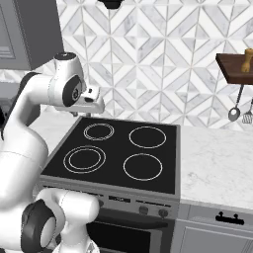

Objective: Navigate to the fridge.

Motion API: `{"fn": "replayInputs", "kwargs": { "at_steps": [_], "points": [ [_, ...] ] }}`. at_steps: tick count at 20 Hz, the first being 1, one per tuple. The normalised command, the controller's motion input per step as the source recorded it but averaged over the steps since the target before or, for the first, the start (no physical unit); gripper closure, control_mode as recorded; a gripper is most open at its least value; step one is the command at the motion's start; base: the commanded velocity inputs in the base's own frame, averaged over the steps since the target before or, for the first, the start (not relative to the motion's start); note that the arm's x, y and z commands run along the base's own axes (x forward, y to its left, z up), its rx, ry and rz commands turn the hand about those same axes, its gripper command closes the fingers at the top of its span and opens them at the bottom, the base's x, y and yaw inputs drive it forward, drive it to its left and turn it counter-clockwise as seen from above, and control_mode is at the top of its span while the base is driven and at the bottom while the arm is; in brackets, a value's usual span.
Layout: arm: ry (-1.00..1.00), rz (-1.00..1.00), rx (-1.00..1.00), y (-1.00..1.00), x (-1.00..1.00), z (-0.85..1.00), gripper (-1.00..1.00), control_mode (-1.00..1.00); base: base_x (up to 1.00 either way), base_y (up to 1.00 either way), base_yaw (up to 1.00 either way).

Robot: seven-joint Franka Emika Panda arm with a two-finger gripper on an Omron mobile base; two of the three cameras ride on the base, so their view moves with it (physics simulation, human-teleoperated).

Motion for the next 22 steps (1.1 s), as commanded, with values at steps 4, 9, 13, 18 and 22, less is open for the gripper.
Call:
{"fn": "replayInputs", "kwargs": {
  "at_steps": [4,9,13,18,22],
  "points": [
    [-0.02,0.0,0.0,0.0,-0.56,0.0,-1.0,-1.0,0.0,0.0,0.0],
    [-0.14,0.0,-0.01,-0.04,-1.0,0.0,-1.0,-1.0,0.0,0.0,0.0],
    [-0.2,0.0,-0.02,0.0,-1.0,0.0,-1.0,-1.0,0.0,0.0,0.0],
    [-0.16,-0.01,0.0,-0.02,-0.93,0.0,-1.0,-1.0,0.0,0.0,0.0],
    [-0.03,-0.01,0.01,0.0,-0.21,0.0,-1.0,1.0,-0.75,-0.01,-0.05]
  ]
}}
